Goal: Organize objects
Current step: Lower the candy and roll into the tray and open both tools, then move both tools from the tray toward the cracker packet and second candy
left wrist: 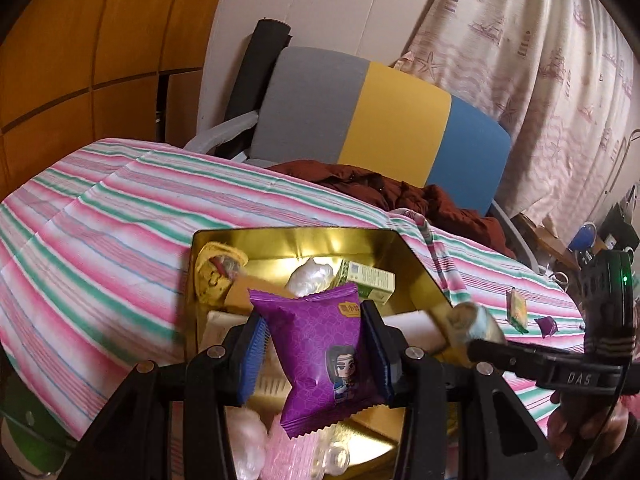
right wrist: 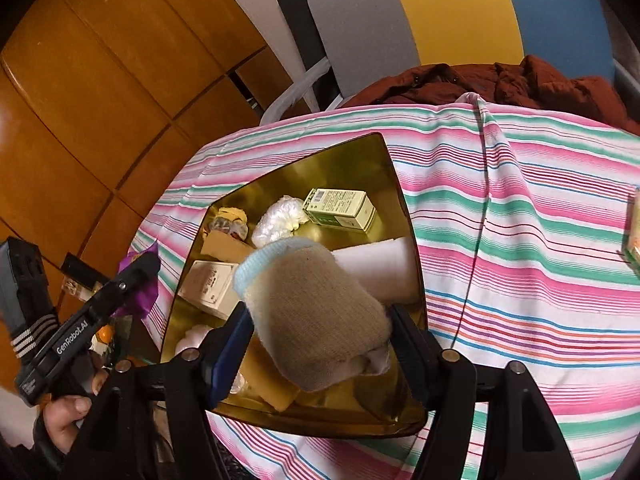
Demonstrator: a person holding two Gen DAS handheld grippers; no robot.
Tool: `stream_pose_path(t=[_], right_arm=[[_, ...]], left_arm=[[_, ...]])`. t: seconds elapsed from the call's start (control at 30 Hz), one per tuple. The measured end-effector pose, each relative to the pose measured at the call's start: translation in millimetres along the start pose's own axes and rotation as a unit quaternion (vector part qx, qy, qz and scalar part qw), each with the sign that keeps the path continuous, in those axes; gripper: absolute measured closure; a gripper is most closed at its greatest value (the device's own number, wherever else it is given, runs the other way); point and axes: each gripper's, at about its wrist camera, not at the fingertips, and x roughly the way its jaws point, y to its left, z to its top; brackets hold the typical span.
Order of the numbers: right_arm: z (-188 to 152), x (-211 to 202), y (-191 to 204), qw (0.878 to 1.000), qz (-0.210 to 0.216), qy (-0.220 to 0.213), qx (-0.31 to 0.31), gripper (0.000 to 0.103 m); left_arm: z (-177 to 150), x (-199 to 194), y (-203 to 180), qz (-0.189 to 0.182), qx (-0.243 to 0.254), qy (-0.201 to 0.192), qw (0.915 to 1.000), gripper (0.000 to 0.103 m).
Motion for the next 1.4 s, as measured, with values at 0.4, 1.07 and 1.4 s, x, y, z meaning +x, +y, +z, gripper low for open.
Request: stream_pose_path(t=[0.4, 1.07, 1.4], right_arm=[[-0.6, 18.8, 10.4, 0.997, -0.066, 0.007, -0.037, 0.03], [-17.3, 13.8, 29.9, 0.99, -0.112, -0.013, -0.088, 0.0], [-21.7, -4.8, 27.7, 0.983, -0.15, -0.028, -0.105, 0.0]], left_arm=[[35.6, 59.4, -16.1, -0.012, -0.002, 0.032, 0.9994, 0.053], [-11.0, 20.8, -20.0, 0.034, 0.015, 0.028, 0.9989, 0.041], [-23.5, 1.2, -36.1, 0.048, 0.048, 0.015, 0.9976, 0.041]])
